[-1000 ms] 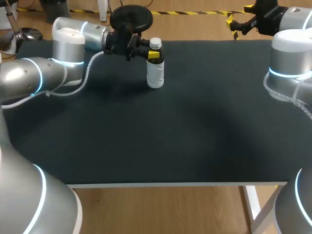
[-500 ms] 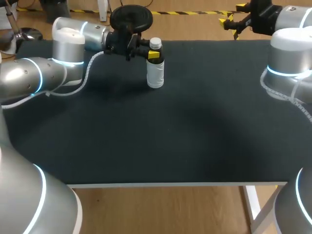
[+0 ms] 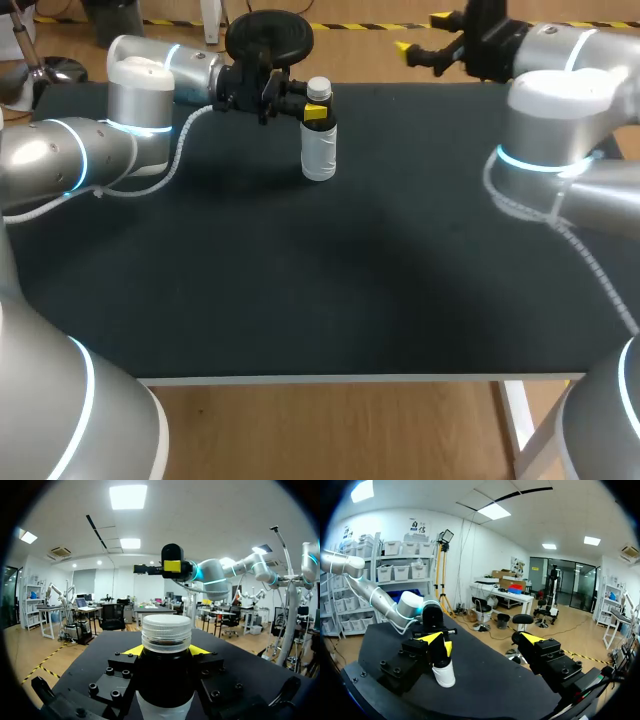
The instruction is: Unscrew the bottle cap
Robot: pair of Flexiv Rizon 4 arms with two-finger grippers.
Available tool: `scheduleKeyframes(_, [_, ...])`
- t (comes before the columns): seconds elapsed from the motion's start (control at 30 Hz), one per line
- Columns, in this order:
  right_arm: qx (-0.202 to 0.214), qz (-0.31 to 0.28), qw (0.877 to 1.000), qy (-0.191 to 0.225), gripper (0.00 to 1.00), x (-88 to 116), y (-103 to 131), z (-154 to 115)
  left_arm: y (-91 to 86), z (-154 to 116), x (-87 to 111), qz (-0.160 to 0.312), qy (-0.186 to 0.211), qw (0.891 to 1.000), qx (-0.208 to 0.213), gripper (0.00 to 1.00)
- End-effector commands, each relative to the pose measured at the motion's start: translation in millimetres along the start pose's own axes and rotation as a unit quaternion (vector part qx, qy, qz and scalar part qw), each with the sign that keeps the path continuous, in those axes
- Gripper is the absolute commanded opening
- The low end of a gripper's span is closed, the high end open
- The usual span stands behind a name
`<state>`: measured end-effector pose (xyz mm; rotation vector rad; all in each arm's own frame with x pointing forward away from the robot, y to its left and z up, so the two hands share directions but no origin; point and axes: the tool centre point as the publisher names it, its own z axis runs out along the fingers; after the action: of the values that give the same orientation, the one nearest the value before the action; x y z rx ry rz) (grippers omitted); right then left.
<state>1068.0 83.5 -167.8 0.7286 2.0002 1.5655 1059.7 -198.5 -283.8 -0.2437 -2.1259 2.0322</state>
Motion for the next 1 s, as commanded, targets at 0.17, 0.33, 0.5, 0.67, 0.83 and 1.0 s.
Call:
scheduleKeyframes(0.17, [-0.043,0.020,0.998,-0.027,1.00,49.7,-20.2,36.1,0.5,-0.5,-3.3,0.000,0.004,1.000,0.000,0.00])
scheduleKeyframes(0.33, [-0.061,0.027,0.998,-0.022,1.00,67.6,-26.0,49.8,0.5,-0.5,-3.3,0.000,0.004,1.000,0.000,0.00])
scheduleKeyframes(0.5, [-0.070,0.030,0.997,-0.013,1.00,77.9,-29.0,59.8,0.5,-0.5,-3.3,0.000,0.004,1.000,0.000,0.00])
scheduleKeyframes(0.67, [-0.079,0.036,0.996,-0.007,1.00,86.2,-27.7,64.3,0.5,-0.5,-3.3,0.000,0.004,1.000,0.000,0.00])
scheduleKeyframes(0.83, [-0.085,0.039,0.996,0.004,1.00,91.6,-28.6,71.9,0.5,-0.5,-3.3,0.000,0.004,1.000,0.000,0.00])
scheduleKeyframes(1.0, [-0.083,0.042,0.996,0.016,1.00,99.0,-30.7,80.3,0.5,-0.5,-3.3,0.000,0.004,1.000,0.000,0.00])
